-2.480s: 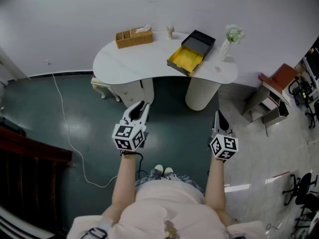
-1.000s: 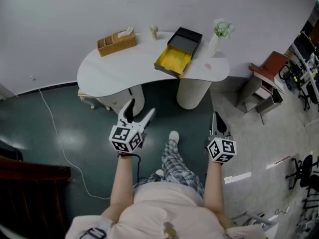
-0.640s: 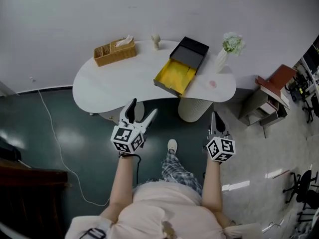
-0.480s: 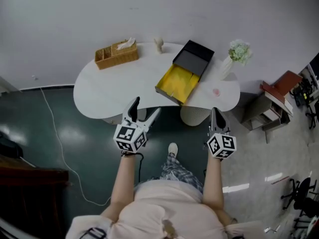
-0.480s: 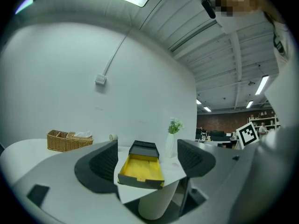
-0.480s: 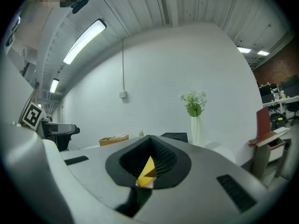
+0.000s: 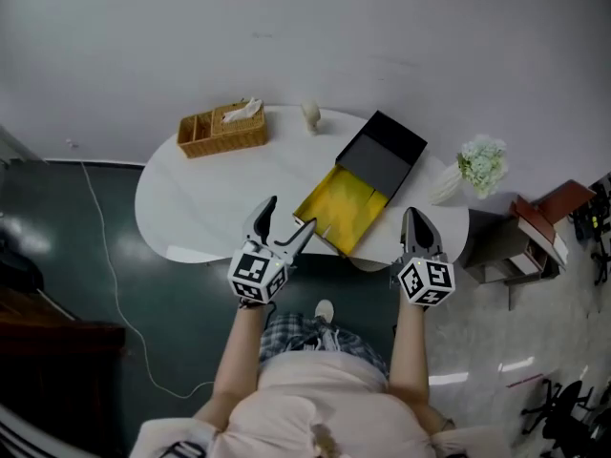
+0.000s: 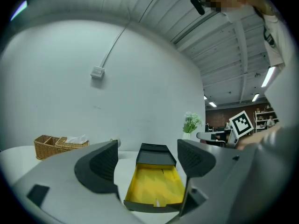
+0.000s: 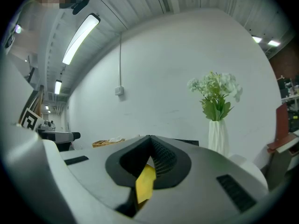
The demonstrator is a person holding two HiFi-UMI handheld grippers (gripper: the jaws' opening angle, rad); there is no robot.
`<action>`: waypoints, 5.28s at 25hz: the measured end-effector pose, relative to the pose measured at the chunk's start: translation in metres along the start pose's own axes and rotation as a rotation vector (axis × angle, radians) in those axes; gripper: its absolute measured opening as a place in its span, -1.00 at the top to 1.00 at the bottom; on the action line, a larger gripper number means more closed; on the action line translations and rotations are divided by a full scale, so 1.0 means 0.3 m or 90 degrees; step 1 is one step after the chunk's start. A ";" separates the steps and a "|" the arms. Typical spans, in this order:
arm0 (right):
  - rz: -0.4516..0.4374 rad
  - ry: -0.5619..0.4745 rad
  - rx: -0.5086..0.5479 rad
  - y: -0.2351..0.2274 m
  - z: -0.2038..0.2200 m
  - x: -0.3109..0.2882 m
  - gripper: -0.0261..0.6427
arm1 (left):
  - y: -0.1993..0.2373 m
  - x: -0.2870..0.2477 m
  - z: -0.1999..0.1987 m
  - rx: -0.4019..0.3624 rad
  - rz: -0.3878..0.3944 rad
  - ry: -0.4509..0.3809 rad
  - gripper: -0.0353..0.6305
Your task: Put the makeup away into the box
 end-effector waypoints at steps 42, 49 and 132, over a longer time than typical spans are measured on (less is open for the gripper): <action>0.258 0.148 -0.031 -0.591 0.273 0.215 0.88 | -0.812 -0.851 0.543 -0.011 0.206 0.321 -0.25; 0.246 0.211 -0.005 -0.619 0.331 0.205 0.88 | -0.806 -0.895 0.695 -0.031 0.156 0.400 -0.25; -0.016 0.163 0.026 -0.128 0.119 -0.450 0.88 | 0.027 -0.668 0.248 0.123 0.034 0.293 -0.28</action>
Point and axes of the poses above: the fingertips, and each gripper's own axes: x backward along the fingers, y to its left, z out of its underside, the point moved 6 cm from there along x, backward along the fingers, and after that the axes turned 3 degrees about x, right-handed, at the moved point
